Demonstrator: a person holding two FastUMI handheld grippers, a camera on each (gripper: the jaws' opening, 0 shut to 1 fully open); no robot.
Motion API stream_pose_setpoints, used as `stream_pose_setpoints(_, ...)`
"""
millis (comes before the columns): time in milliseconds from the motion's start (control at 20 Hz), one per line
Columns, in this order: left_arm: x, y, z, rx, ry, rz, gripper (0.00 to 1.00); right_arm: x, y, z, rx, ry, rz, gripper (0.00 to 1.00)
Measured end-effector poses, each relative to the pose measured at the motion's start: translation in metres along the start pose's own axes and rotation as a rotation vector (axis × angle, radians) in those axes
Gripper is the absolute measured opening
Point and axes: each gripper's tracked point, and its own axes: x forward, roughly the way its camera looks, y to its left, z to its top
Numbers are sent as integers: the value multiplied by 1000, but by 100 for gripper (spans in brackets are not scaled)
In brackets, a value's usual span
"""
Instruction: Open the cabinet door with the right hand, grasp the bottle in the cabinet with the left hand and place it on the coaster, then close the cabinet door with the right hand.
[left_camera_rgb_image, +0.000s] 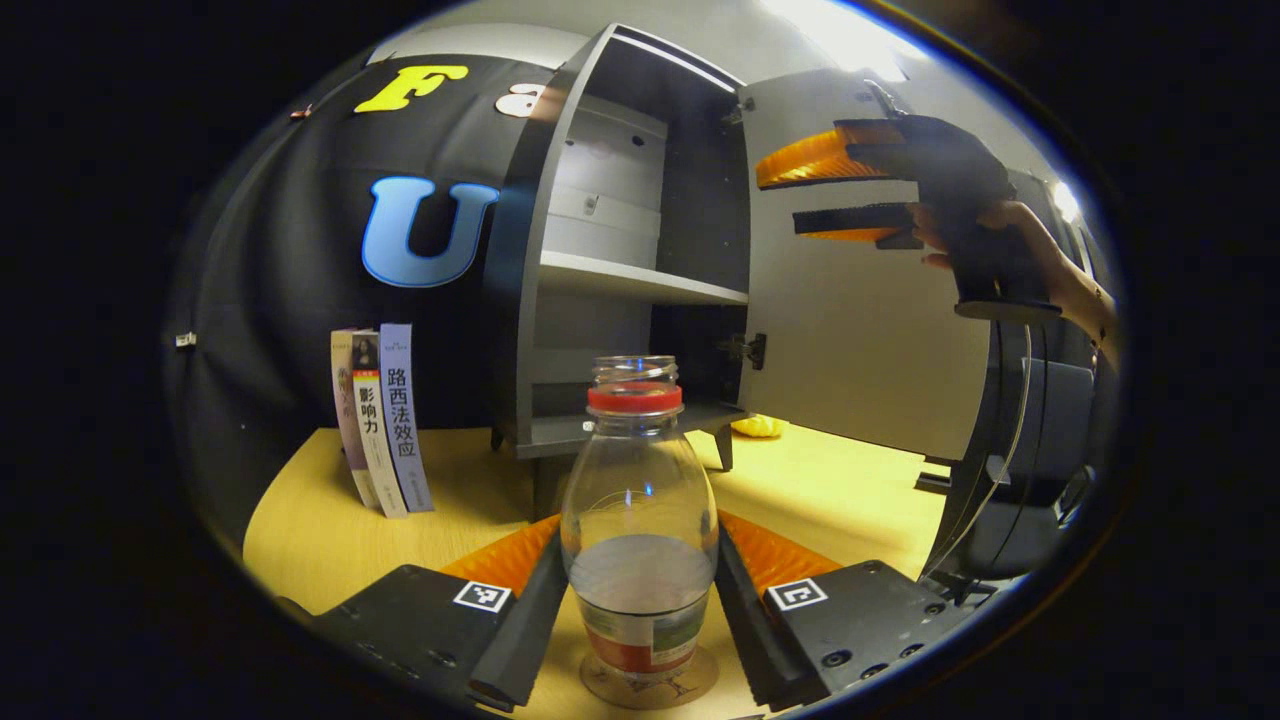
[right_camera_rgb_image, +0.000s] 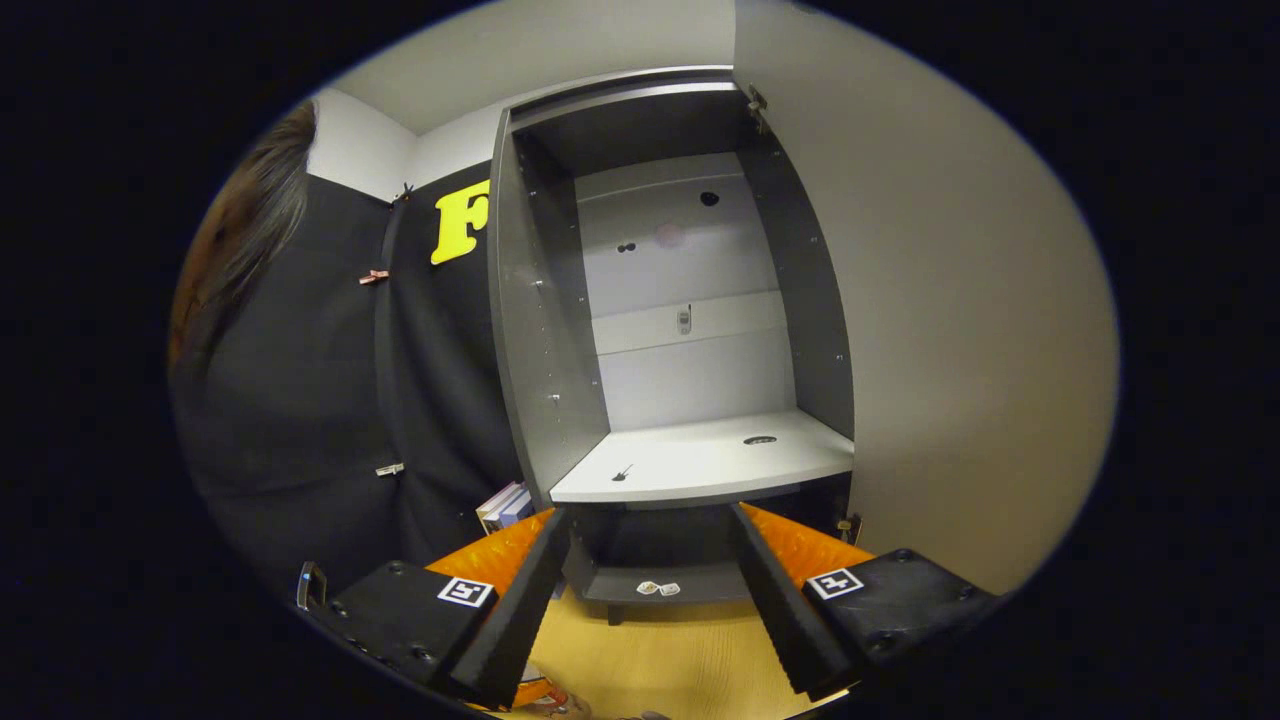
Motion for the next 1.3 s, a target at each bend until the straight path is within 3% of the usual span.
stream_pose_setpoints(200, -5, 2, -11, 3, -21, 15, 79, 4, 2, 3, 2, 8, 23, 98)
stream_pose_setpoints(400, -1, -5, -26, -85, 26, -9, 81, 6, 5, 6, -22, 10, 36, 98)
stream_pose_setpoints(650, -9, 5, -27, -106, 60, 41, 88, 5, 8, 1, -55, 30, 41, 98)
stream_pose_setpoints(900, -11, -5, 0, -117, 32, 15, 89, 0, -1, 19, -40, 6, 4, 98)
stream_pose_setpoints(1300, -1, -15, 2, -124, 39, -27, 89, -12, -16, 26, -67, 4, -47, 98)
